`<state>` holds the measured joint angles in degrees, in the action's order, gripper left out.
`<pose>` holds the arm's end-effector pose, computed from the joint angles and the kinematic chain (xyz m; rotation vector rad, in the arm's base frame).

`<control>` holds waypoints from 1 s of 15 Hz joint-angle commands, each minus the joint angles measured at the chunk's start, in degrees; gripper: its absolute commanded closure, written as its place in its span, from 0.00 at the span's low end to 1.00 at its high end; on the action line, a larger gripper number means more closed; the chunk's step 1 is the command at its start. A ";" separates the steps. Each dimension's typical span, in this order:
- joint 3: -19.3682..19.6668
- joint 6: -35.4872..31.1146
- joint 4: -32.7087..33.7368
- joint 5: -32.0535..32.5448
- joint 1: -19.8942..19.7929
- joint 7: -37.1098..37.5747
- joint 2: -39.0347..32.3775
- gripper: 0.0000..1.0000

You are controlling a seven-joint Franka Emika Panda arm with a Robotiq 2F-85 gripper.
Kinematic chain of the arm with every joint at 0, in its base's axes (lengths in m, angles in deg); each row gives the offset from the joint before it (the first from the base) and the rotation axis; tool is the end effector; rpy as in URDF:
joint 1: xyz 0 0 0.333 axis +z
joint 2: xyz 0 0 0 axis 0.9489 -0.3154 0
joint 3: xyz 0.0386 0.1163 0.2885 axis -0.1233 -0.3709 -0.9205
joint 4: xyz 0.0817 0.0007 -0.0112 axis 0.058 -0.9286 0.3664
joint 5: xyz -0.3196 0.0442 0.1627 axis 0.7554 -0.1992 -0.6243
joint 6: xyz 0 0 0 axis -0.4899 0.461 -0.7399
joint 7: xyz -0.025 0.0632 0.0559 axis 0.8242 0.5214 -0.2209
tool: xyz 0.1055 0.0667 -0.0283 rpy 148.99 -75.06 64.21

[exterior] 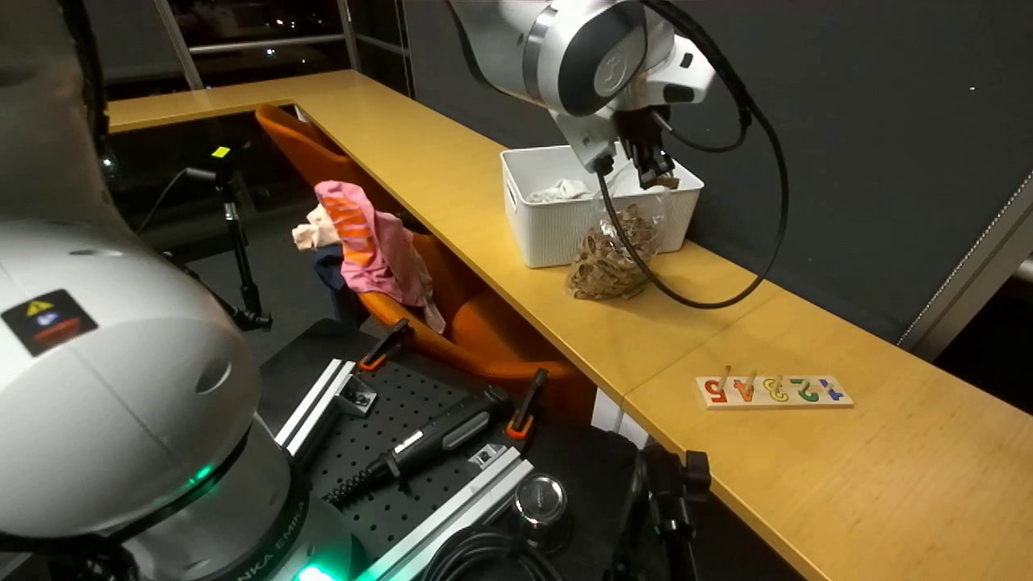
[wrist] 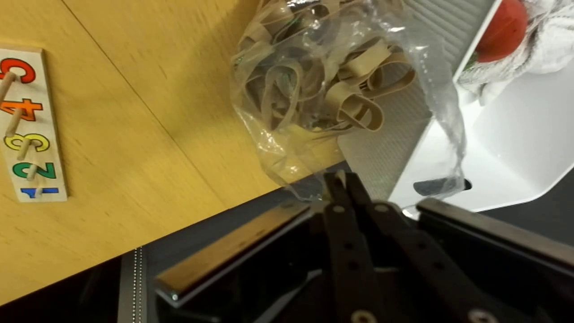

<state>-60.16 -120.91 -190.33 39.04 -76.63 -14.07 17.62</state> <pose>0.5252 -0.1398 0.3585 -2.7273 1.1480 -0.7985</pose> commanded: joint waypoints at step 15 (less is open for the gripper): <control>1.96 9.32 14.60 8.24 4.30 8.18 -11.32 0.99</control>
<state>-59.92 -113.81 -178.15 47.45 -74.95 -7.10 8.03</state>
